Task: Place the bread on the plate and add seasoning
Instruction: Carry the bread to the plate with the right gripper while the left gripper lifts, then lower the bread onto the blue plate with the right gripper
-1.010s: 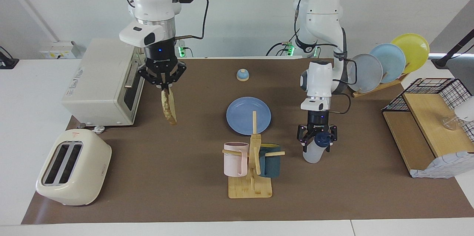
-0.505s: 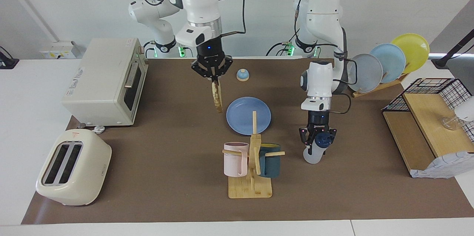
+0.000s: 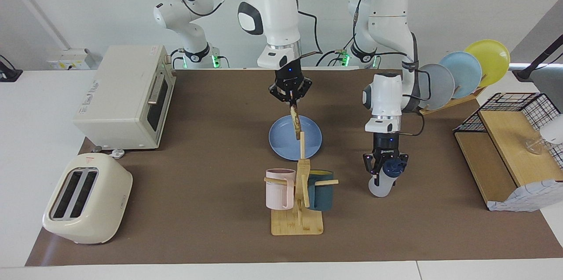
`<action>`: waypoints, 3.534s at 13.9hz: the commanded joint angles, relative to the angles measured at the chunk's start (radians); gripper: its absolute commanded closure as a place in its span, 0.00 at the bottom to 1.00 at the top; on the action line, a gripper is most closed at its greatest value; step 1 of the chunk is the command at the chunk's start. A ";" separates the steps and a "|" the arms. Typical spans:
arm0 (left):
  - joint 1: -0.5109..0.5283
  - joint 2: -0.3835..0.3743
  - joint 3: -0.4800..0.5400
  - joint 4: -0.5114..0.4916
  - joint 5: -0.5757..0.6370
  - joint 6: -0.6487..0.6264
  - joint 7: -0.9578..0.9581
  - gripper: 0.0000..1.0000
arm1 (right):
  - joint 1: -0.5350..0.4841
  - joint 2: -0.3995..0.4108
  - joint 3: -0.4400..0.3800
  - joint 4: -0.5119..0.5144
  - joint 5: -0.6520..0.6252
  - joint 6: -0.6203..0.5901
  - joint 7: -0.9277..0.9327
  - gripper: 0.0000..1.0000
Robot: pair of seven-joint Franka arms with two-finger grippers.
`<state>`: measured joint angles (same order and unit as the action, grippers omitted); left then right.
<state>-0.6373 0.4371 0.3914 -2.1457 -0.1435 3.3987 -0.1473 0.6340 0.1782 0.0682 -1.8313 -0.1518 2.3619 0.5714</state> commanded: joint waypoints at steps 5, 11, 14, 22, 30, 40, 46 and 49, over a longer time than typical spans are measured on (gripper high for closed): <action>0.014 -0.046 -0.002 0.087 0.041 -0.153 0.015 1.00 | 0.027 0.023 -0.004 -0.092 -0.023 0.166 0.019 1.00; 0.011 -0.133 -0.006 0.119 0.053 -0.329 0.081 1.00 | 0.062 0.052 -0.005 -0.108 -0.025 0.212 0.127 1.00; 0.010 -0.182 -0.012 0.167 0.053 -0.504 0.147 1.00 | 0.061 0.043 -0.005 -0.137 -0.025 0.211 0.127 1.00; 0.034 -0.330 -0.020 0.176 0.042 -0.830 0.417 1.00 | 0.032 0.024 -0.010 -0.195 -0.037 0.220 0.128 1.00; 0.093 -0.483 -0.019 0.173 -0.019 -1.182 0.825 1.00 | 0.029 -0.014 -0.011 -0.189 -0.037 0.178 0.134 1.00; 0.099 -0.537 -0.017 0.173 -0.025 -1.363 1.006 1.00 | -0.037 -0.051 -0.010 -0.304 -0.038 0.226 0.173 1.00; 0.100 -0.551 -0.012 0.171 -0.025 -1.423 1.106 1.00 | -0.057 -0.052 -0.007 -0.315 -0.038 0.226 0.176 0.05; 0.100 -0.552 -0.011 0.170 -0.025 -1.444 1.140 1.00 | -0.059 -0.049 -0.007 -0.304 -0.037 0.221 0.179 0.00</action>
<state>-0.5446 -0.0941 0.3834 -1.9662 -0.1509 1.9825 0.9533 0.5914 0.1501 0.0500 -2.1150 -0.1704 2.5703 0.7202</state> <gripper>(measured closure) 0.564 0.507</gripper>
